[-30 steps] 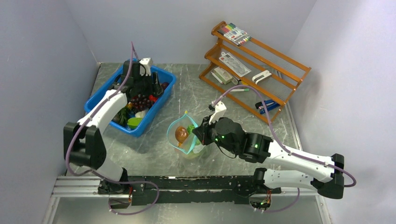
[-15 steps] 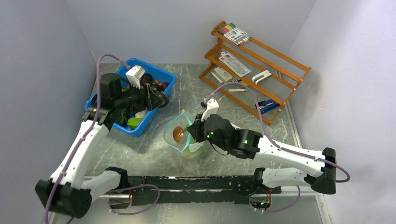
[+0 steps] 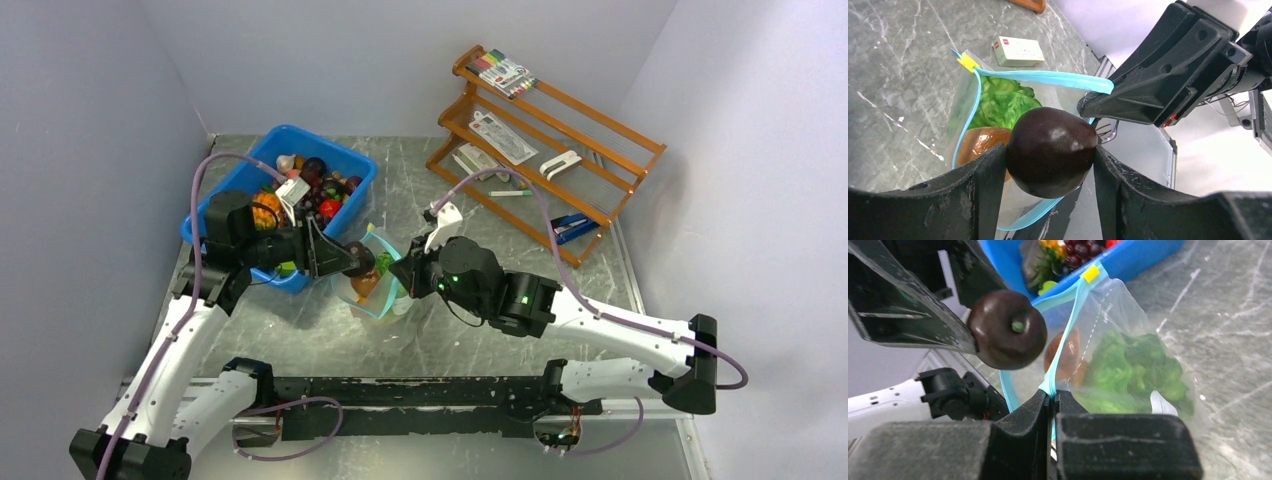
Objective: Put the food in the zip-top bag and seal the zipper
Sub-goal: Place the fake vegetable in the zipper food storage bag.
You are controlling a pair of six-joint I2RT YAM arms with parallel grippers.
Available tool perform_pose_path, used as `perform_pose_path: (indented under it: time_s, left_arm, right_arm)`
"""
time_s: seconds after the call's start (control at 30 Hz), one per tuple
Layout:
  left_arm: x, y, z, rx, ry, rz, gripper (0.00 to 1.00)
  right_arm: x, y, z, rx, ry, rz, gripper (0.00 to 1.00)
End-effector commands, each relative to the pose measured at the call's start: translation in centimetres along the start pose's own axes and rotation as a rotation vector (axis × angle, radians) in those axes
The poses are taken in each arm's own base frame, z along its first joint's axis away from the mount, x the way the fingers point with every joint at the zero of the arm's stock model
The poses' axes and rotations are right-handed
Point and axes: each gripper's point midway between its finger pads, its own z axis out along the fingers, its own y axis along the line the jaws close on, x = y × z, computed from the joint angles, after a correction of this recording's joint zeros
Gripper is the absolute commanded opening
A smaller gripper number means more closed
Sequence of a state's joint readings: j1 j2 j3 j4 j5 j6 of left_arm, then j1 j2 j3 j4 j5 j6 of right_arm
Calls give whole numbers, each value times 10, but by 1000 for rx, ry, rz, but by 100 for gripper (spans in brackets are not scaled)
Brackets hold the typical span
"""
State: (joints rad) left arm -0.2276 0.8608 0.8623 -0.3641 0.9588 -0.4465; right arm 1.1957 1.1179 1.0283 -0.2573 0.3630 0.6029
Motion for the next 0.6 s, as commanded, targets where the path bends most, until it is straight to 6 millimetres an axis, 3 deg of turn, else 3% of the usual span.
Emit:
perform_pose_path:
  time_s: [0.0,0.23,0.57]
  left_arm:
    - [4,-21,-4,77,13,12,35]
    - [19,0,2,23,-9,-37,33]
    - [42,27,9,-110,60,-94,33]
  right_arm:
    - [-37,28,-8,-134,-126,23,0]
    - [-32,61,4,-275,-78,-38,0]
    - [-43,74,18,-284,-91,-63,0]
